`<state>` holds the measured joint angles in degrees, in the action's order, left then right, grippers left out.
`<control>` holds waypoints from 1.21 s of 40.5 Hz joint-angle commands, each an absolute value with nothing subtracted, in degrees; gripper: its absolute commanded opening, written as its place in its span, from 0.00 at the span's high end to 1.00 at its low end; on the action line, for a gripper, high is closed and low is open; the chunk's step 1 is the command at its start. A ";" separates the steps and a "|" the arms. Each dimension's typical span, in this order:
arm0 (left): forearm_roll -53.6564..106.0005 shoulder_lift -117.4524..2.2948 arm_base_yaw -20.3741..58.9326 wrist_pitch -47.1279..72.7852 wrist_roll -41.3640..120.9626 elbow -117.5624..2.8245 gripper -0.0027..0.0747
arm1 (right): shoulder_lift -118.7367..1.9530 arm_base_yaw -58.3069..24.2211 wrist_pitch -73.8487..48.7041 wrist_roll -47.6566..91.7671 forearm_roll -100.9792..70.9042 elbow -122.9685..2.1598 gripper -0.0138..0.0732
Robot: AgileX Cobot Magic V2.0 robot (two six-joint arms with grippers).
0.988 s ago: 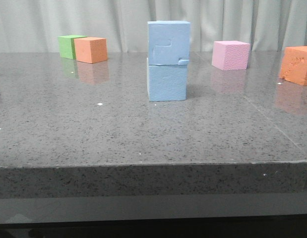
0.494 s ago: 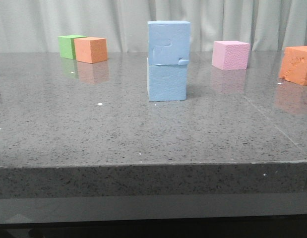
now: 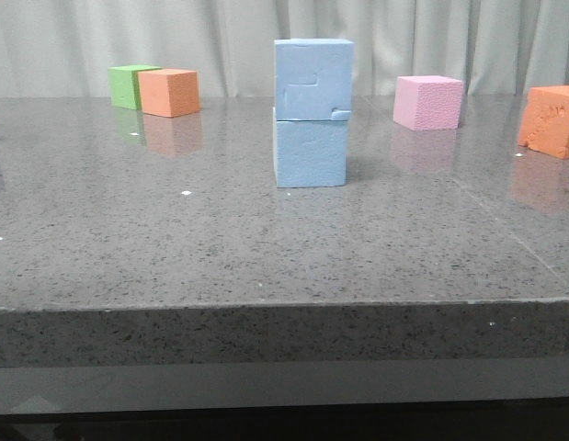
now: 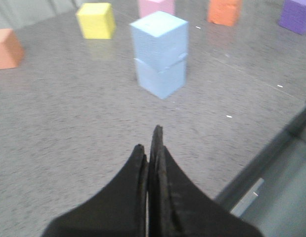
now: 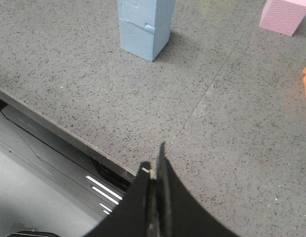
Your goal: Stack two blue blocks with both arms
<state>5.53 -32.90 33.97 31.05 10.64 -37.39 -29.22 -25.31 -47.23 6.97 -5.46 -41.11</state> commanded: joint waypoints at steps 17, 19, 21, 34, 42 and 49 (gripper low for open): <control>6.66 -7.66 7.45 7.42 10.73 -10.63 0.99 | -29.42 -24.94 -43.28 7.60 -5.23 -42.47 0.92; 7.96 -5.70 6.39 7.42 10.73 -8.80 0.99 | -29.42 -24.94 -43.28 7.60 -5.23 -42.47 0.92; 8.50 -3.96 5.72 7.05 10.73 -7.14 0.99 | -29.42 -24.94 -43.28 7.60 -5.23 -42.47 0.92; 9.35 1.27 4.01 -0.49 10.73 0.48 0.99 | -29.42 -24.94 -43.27 7.60 -5.23 -42.47 0.92; 10.94 1.27 3.33 -0.87 10.73 0.48 0.99 | -29.42 -24.94 -43.27 7.60 -5.23 -42.47 0.92; 10.94 1.27 3.33 -0.87 10.73 0.48 0.99 | -29.42 -24.94 -43.27 7.60 -5.23 -42.47 0.92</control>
